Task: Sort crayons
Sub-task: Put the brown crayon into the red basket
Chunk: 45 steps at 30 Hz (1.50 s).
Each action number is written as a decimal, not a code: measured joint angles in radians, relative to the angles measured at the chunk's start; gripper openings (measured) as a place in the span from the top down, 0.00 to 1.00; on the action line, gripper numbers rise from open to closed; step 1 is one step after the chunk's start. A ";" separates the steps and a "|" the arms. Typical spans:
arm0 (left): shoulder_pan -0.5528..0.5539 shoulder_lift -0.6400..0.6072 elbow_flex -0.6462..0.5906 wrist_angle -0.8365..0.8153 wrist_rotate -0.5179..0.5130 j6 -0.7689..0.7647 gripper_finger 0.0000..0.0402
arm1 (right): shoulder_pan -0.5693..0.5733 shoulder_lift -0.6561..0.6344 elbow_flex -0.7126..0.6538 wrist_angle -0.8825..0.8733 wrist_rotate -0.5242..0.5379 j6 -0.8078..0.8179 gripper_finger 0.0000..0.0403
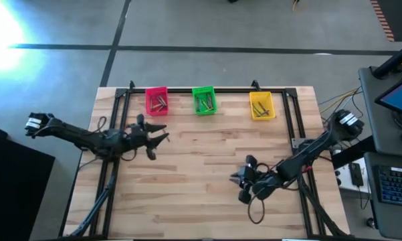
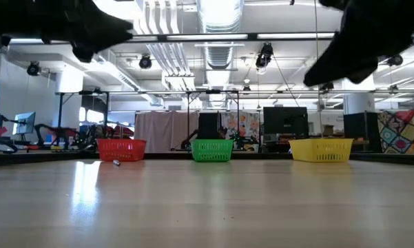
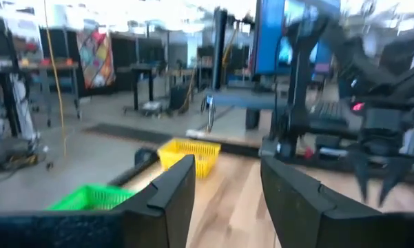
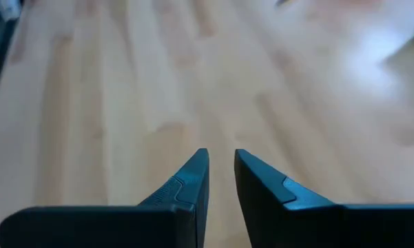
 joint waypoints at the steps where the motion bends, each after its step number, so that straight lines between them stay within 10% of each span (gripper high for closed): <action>1: -0.005 -0.027 0.000 0.000 0.000 0.011 0.63 | 0.004 -0.028 0.000 -0.021 0.032 -0.014 0.84; 12: -0.029 -0.352 0.000 -0.236 0.000 0.035 0.66 | 0.024 -0.383 0.000 -0.428 0.342 0.019 0.84; 19: -0.028 -0.383 -0.094 -0.125 0.026 0.015 0.66 | 0.012 -0.525 -0.097 -0.233 0.494 -0.191 0.84; 23: -0.024 -0.351 -0.228 0.102 0.016 0.042 0.66 | -0.056 -0.664 -0.228 0.028 0.362 -0.419 0.84; 32: -0.005 -0.298 -0.148 0.018 -0.005 0.055 0.66 | -0.374 -0.832 -0.577 0.667 -0.240 -0.563 0.84; 41: -0.006 -0.322 -0.148 0.025 -0.001 0.067 0.66 | -0.491 -0.746 -0.604 0.692 -0.266 -0.510 0.84; 45: -0.008 -0.387 -0.148 0.012 0.000 0.096 0.66 | -0.489 -0.804 -0.470 0.446 -0.266 -0.550 0.84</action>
